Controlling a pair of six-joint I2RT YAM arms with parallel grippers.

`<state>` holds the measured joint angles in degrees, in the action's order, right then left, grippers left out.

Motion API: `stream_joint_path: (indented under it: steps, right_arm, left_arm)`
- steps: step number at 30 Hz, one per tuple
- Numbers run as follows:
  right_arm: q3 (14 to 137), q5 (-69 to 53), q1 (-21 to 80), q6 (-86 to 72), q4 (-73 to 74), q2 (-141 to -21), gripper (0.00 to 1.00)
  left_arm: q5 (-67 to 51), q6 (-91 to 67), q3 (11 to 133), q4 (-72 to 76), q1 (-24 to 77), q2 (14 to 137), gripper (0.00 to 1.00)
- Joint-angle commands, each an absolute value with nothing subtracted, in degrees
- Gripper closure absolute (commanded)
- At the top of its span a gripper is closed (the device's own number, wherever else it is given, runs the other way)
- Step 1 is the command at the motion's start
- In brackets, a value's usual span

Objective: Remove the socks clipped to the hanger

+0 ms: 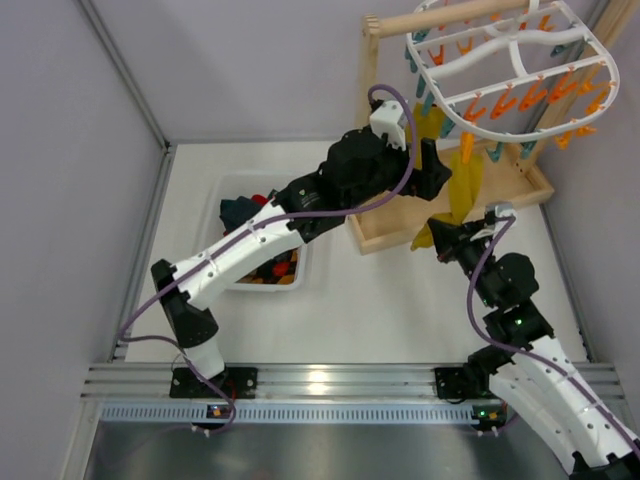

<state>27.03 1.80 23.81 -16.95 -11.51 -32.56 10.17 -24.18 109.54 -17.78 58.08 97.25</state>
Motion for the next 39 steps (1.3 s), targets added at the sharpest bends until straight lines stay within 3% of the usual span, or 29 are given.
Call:
stream_joint_path:
  steps: [1, 9, 15, 29, 35, 39]
  right_arm:
    - [28.1, -1.8, 22.9, -19.2, -2.5, -28.1, 1.00]
    - [27.9, -1.5, 23.0, -18.9, 5.7, -22.4, 1.00]
    - [27.9, -2.5, 23.0, -19.1, 6.1, -22.5, 1.00]
    - [27.2, -4.0, 23.0, -20.2, 4.0, -23.6, 1.00]
    - [27.4, -5.7, 23.0, -20.4, 4.1, -22.9, 1.00]
    - [27.6, -6.5, 23.0, -20.4, 4.1, -22.5, 1.00]
  left_arm:
    - [2.1, -27.1, 115.7, -14.7, 55.3, 100.7, 0.01]
    - [-10.2, -31.6, 127.4, -12.0, 54.2, 113.7, 0.01]
    - [-13.2, -34.0, 132.5, -8.4, 54.2, 117.6, 0.01]
    - [-10.8, -35.4, 135.1, -3.1, 54.2, 122.0, 0.15]
    - [-10.5, -33.0, 135.8, -0.4, 53.8, 123.7, 0.16]
    - [-12.1, -33.7, 136.2, 3.5, 52.6, 125.1, 0.29]
